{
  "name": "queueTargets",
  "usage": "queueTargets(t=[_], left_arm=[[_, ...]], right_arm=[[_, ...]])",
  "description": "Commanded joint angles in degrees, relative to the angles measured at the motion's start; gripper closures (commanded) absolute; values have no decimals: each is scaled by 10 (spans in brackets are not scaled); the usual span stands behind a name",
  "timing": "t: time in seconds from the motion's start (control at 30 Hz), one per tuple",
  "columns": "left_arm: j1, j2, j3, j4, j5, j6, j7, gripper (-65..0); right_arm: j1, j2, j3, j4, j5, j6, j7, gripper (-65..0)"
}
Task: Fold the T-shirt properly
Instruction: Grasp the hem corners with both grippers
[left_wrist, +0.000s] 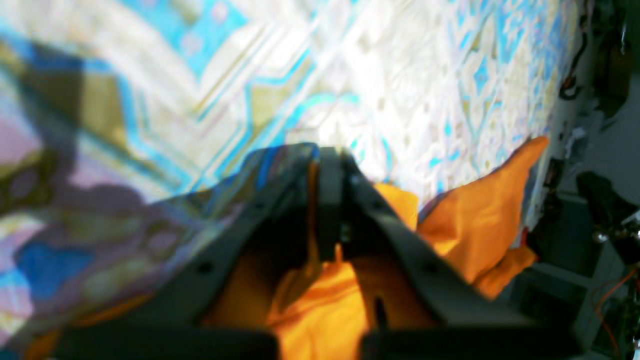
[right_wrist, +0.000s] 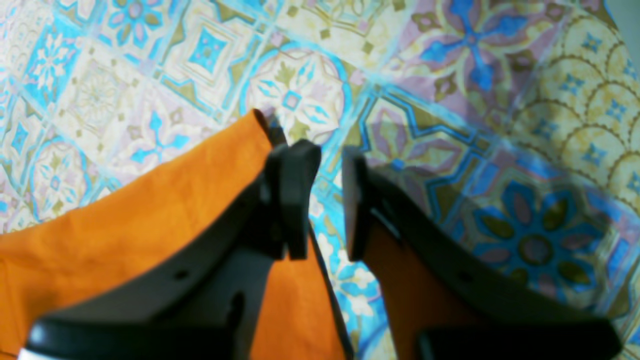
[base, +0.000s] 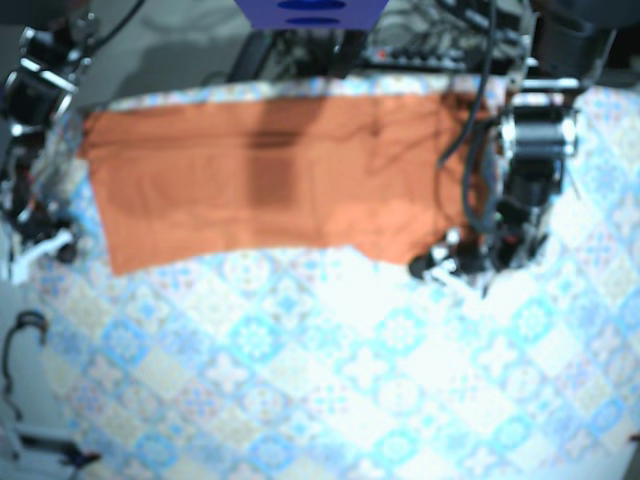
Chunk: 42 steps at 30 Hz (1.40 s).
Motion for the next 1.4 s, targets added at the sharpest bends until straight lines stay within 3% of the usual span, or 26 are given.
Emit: queueTargets(t=[0.0, 0.23, 0.4, 0.5, 0.63, 0.93, 1.37], left_arm=[[-9, -7, 1, 3, 17, 8, 11, 0], [8, -19, 1, 64, 17, 9, 1, 0], [10, -28, 1, 66, 17, 9, 0, 0], [10, -32, 1, 67, 17, 9, 0, 0], [10, -33, 1, 67, 17, 9, 0, 0], [10, -40, 1, 67, 17, 9, 0, 0], [10, -40, 1, 68, 17, 9, 0, 0]], right_arm=[[11, 14, 3, 10, 9, 3, 11, -119], [11, 14, 2, 8, 12, 3, 8, -139], [15, 8, -40, 6, 12, 3, 8, -263], [28, 6, -69, 4, 13, 3, 10, -303], [51, -13, -73, -26, 13, 4, 12, -308], [98, -14, -74, -137, 13, 6, 44, -311], [102, -14, -77, -148, 12, 7, 64, -311]])
